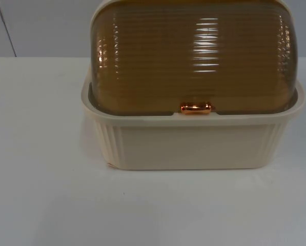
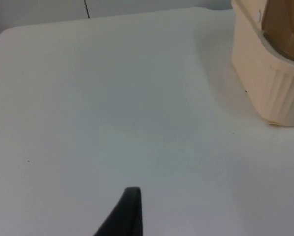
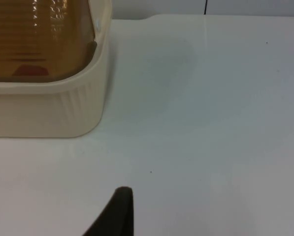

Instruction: Open the box lid with the left hand, place the block into the box with the right hand, then close the box lid with the left hand.

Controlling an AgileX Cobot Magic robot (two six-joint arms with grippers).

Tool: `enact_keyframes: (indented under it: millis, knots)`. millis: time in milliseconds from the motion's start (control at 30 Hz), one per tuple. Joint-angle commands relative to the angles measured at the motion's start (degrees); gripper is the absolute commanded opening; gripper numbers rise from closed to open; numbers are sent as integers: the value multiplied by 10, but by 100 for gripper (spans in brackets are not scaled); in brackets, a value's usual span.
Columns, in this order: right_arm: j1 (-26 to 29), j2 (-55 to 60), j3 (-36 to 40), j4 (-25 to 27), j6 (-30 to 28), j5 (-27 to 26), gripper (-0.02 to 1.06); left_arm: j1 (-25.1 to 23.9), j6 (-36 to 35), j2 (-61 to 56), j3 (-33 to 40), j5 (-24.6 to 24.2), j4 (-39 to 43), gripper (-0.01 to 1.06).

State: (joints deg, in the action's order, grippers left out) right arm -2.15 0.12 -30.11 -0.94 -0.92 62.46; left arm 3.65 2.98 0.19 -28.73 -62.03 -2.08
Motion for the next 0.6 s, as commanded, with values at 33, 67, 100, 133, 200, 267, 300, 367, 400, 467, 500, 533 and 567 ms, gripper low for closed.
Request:
enact_keyframes:
  millis: [33,67,100,133,200,267,300,367,400,467,500,533,567]
  knots:
    - [3,-1,6,0,1,-7,105,3,-6,-2,3,4,1,102]
    - [3,-1,6,0,1,-7,105,3,-9,-2,3,4,-4,102]
    - [3,-1,6,0,1,-7,105,3,-8,-2,3,4,-15,102]
    - [3,-1,6,0,1,-7,105,3,-8,-2,3,4,-26,102]
    - [3,-1,6,0,1,-7,105,3,-6,-2,4,4,-37,102]
    - [3,-1,6,0,1,-7,105,3,2,-2,4,4,-23,102]
    - [3,-1,6,0,1,-7,105,3,0,-2,4,4,-14,102]
    - [3,-1,6,0,1,-7,105,3,-3,-2,4,4,-13,102]
    - [3,-1,6,0,1,-7,105,3,-3,-2,4,4,-13,102]
    - [3,-1,6,0,1,-7,105,-1,-3,-2,4,4,-14,102]
    - [3,-1,6,0,1,-7,105,-12,-3,-2,4,4,-14,102]
    - [3,-1,6,0,1,-7,105,-12,-3,-2,4,4,-14,102]
    - [3,-1,6,0,1,-7,105,-31,-3,-2,4,4,-14,102]
